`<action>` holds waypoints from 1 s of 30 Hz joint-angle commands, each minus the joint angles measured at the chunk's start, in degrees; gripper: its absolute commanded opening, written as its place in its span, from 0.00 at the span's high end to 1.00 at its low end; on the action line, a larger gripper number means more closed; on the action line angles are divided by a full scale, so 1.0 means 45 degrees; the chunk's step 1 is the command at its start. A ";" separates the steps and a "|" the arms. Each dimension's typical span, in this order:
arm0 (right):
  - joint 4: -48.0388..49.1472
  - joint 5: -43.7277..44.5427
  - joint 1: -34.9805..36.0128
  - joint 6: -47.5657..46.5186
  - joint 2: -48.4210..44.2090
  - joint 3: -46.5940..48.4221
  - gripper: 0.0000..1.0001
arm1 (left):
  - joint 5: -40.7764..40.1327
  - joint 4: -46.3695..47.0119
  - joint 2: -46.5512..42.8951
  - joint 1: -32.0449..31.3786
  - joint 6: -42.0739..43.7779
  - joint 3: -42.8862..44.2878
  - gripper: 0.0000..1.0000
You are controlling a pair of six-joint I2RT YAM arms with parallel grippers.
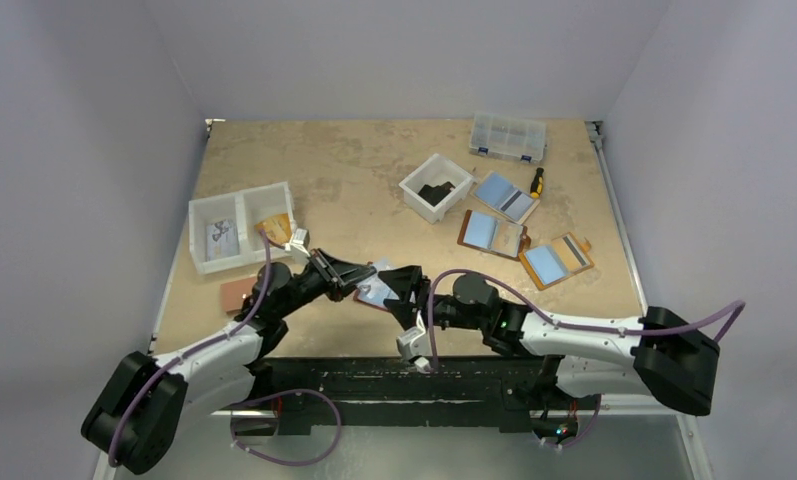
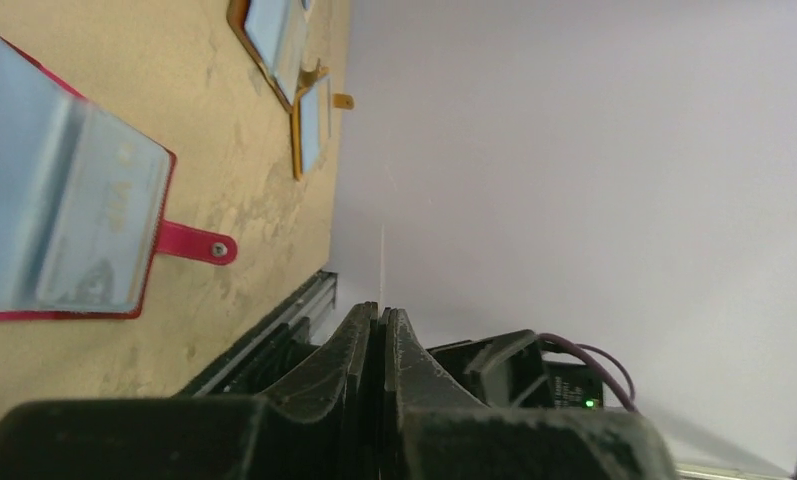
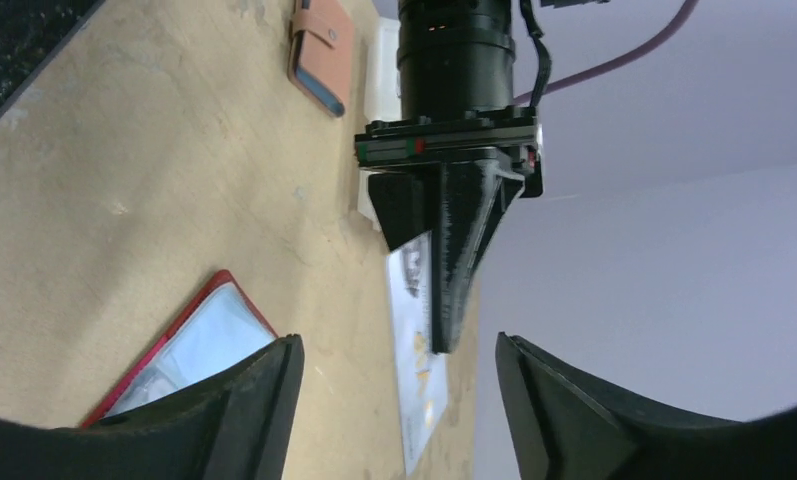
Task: Take the credit cards out of the card holder
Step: Place the credit card in the storage box.
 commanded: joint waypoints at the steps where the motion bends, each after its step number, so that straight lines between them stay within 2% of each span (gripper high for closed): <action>1: -0.2828 -0.0403 -0.0177 0.1202 -0.1065 0.1425 0.13 | 0.0023 -0.2693 -0.1187 0.0745 0.3302 0.0785 1.00; 4: -0.5876 -0.1419 -0.0460 0.2104 -0.1326 0.2491 0.05 | -0.0872 -0.7314 -0.2005 0.1293 0.7762 0.2586 1.00; 8: -0.9797 -0.3182 -0.1969 0.3392 -0.0293 0.4738 0.03 | -0.2416 -1.1223 -0.1843 0.2199 1.1643 0.4944 1.00; 10: -1.1298 -0.4005 -0.3051 0.3637 0.0451 0.5819 0.03 | -0.2448 -1.1733 -0.1328 0.3275 1.2852 0.5806 1.00; 13: -1.3332 -0.4823 -0.4451 0.3431 0.1618 0.7239 0.03 | -0.1385 -1.1771 -0.0261 0.5280 1.4101 0.6621 1.00; 17: -1.5725 -0.5641 -0.6361 0.3331 0.3148 0.8881 0.04 | 0.0469 -1.0926 0.0752 0.8627 1.4714 0.7116 1.00; 20: -1.7704 -0.6135 -0.7574 0.3016 0.4677 1.0404 0.01 | 0.0429 -1.0698 0.1250 1.0122 1.5376 0.7473 1.00; 24: -1.7309 -0.6410 -0.8393 0.3839 0.4965 1.0571 0.01 | 0.0101 -1.0304 0.1685 1.0895 1.5653 0.7808 1.00; 30: -1.5386 -0.7096 -0.8637 0.5591 0.4256 0.8909 0.01 | 0.0072 -1.0118 0.1962 1.1532 1.5853 0.8692 1.00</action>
